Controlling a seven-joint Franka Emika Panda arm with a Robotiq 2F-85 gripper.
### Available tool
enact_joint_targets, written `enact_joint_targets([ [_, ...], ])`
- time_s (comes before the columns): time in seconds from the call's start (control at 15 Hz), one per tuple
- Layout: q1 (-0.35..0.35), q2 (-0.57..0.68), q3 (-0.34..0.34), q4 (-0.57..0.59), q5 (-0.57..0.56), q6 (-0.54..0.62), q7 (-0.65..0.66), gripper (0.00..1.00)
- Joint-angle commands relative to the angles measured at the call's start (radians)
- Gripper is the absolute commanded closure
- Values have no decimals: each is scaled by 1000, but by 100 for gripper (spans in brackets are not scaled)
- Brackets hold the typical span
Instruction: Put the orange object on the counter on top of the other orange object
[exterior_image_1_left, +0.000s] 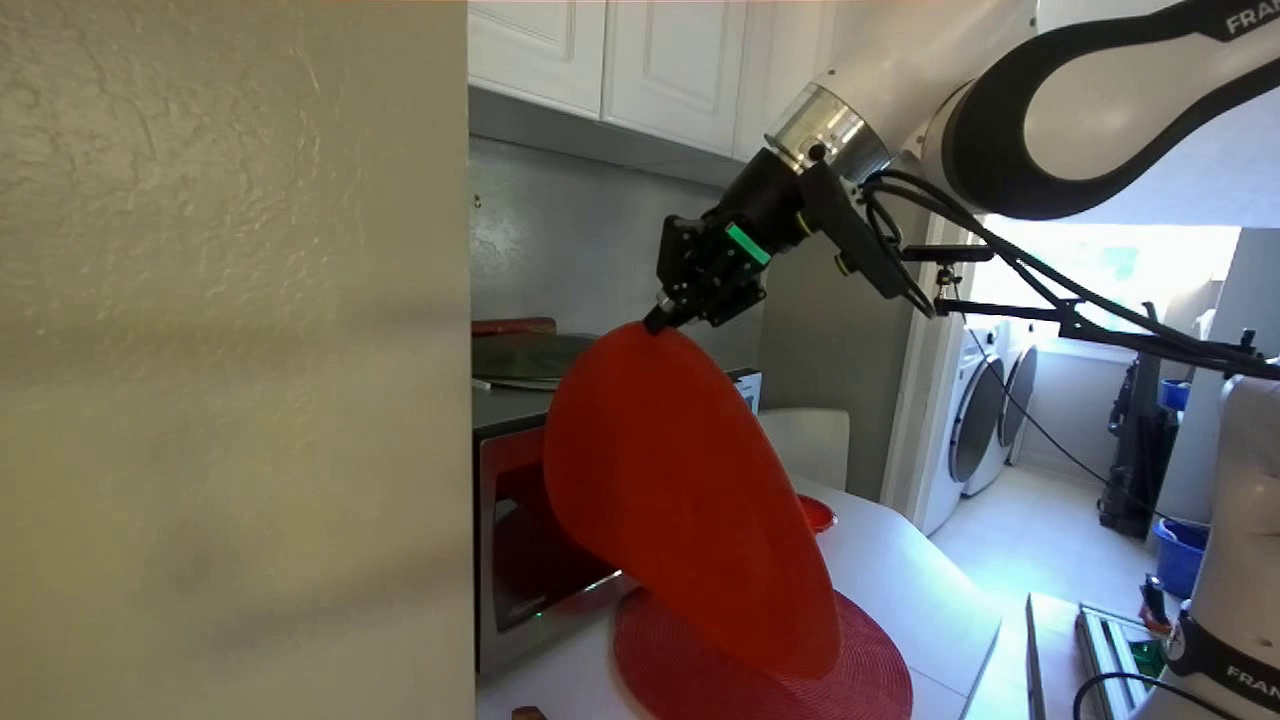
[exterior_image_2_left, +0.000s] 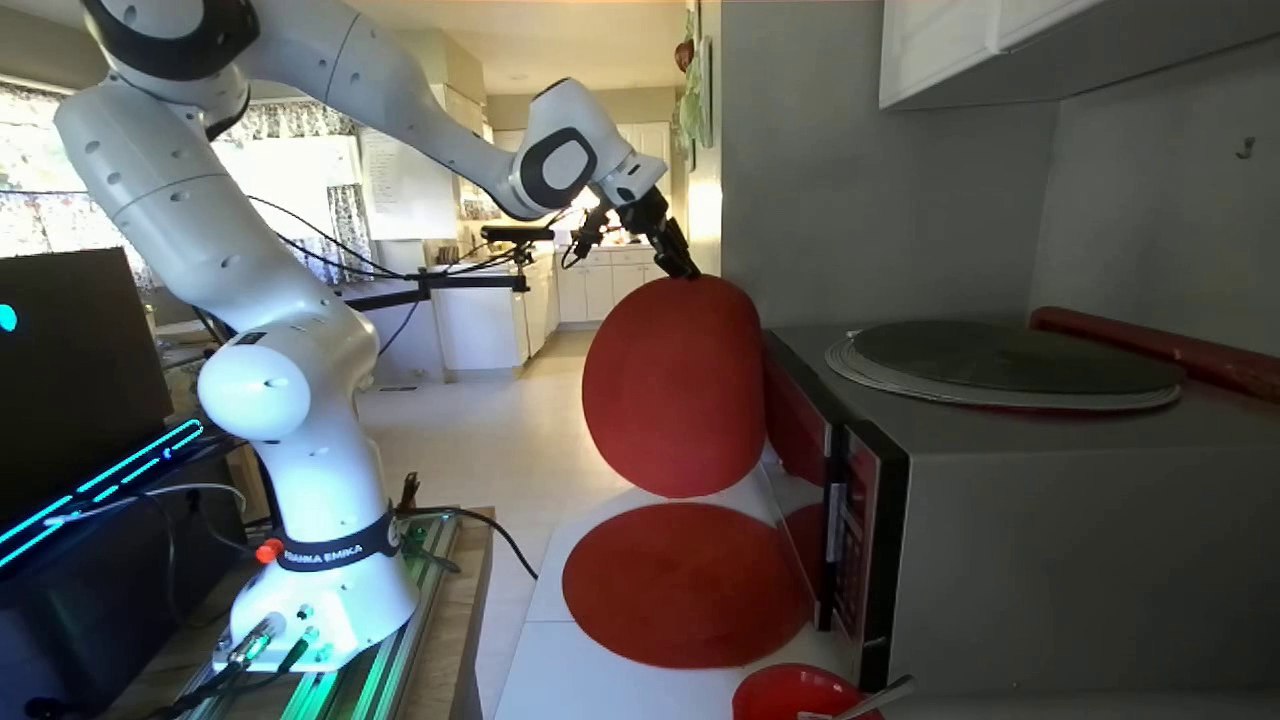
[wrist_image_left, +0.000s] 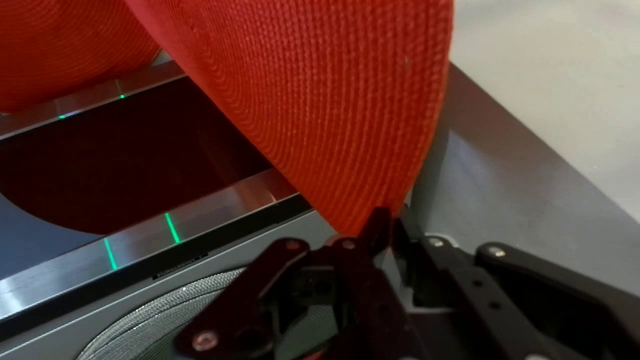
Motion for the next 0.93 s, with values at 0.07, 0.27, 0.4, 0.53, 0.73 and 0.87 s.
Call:
enact_joint_targets([
  [0.07, 23, -43, -5, 3, -15, 2, 35, 98],
  [0.27, 54, -53, -22, -4, 4, -2, 15, 98],
  [0.4, 84, -50, -43, -5, 27, -7, 2, 98],
  [0.53, 114, -43, -63, 5, 49, -13, -5, 98],
  [0.73, 173, -39, -104, 13, 103, -27, -13, 98],
  [0.87, 212, -32, -137, 16, 153, -30, -26, 98],
])
